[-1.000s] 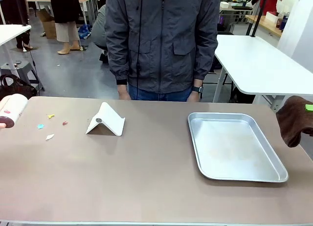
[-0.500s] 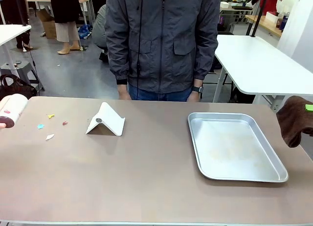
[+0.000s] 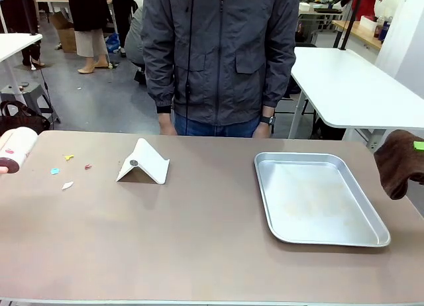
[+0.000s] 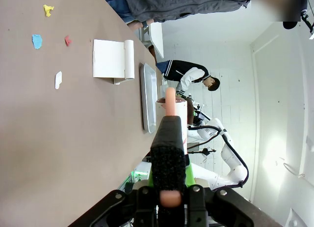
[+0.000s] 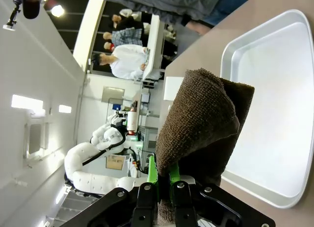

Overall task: Clean the surface of the table.
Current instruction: Clean the area not pointed to by the person.

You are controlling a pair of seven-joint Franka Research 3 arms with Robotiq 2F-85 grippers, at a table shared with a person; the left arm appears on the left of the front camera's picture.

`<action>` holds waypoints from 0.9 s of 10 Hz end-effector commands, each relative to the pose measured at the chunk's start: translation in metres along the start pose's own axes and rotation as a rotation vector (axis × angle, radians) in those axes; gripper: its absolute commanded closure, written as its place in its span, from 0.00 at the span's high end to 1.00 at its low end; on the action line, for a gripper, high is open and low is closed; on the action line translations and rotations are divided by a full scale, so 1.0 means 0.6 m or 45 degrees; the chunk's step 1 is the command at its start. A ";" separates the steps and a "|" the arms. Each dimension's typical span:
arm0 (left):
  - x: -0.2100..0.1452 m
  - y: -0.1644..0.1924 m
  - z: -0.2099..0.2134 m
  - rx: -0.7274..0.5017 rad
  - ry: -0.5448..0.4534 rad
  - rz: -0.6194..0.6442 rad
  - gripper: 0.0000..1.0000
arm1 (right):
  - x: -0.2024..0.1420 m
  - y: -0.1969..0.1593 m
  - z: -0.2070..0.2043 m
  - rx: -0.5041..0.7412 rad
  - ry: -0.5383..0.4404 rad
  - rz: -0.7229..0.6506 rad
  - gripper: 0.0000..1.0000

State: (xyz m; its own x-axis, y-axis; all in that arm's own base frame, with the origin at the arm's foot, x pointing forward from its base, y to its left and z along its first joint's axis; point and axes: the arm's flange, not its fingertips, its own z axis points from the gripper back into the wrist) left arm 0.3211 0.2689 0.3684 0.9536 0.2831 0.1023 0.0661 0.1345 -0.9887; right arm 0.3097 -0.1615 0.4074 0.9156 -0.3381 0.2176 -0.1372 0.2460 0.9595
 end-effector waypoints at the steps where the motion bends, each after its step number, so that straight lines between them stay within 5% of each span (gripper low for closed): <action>1: -0.005 -0.005 -0.001 -0.003 0.000 -0.007 0.00 | 0.003 0.004 -0.002 0.011 -0.002 0.010 0.10; 3: -0.005 -0.005 -0.001 -0.003 0.000 -0.007 0.00 | 0.003 0.004 -0.002 0.011 -0.002 0.010 0.10; 4: 0.000 0.000 0.000 0.000 0.000 0.000 0.22 | 0.003 0.004 -0.002 0.011 -0.002 0.010 0.10; 6: 0.023 -0.007 0.009 0.250 -0.095 -0.040 0.22 | 0.003 0.004 -0.002 0.011 -0.002 0.010 0.10; 9: 0.068 -0.004 0.029 0.390 -0.190 0.023 0.22 | 0.003 0.004 -0.002 0.011 -0.002 0.010 0.10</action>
State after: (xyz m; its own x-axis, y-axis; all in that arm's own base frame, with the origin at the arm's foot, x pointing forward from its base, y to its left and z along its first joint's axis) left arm 0.3464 0.3016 0.3725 0.9006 0.4009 0.1682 -0.0072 0.4006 -0.9162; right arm 0.3097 -0.1616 0.4072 0.9156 -0.3384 0.2170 -0.1367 0.2457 0.9597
